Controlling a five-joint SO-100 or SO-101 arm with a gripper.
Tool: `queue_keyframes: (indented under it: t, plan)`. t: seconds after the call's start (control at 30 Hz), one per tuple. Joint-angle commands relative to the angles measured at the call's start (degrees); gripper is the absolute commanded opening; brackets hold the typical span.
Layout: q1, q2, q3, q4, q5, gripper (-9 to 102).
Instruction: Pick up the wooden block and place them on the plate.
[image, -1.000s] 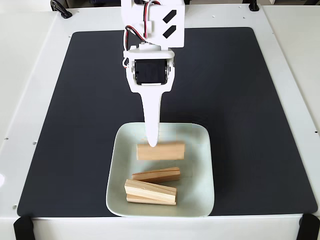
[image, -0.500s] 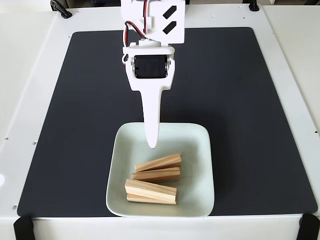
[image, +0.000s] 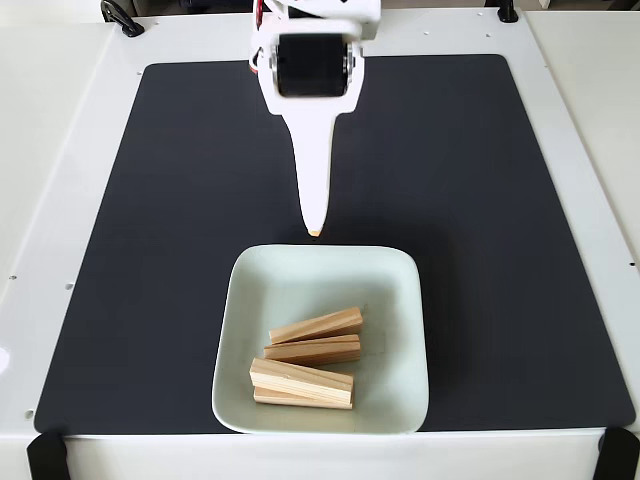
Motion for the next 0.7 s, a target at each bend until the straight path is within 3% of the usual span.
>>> queue_keyframes:
  t: [0.0,0.4,0.67]
  plan:
    - [-0.7,12.57,15.12,-13.8,0.44,-1]
    - [-2.64,53.35,67.68,-48.69,0.44,-1]
    - [-2.55,72.77,83.32,-51.42,0.44,0]
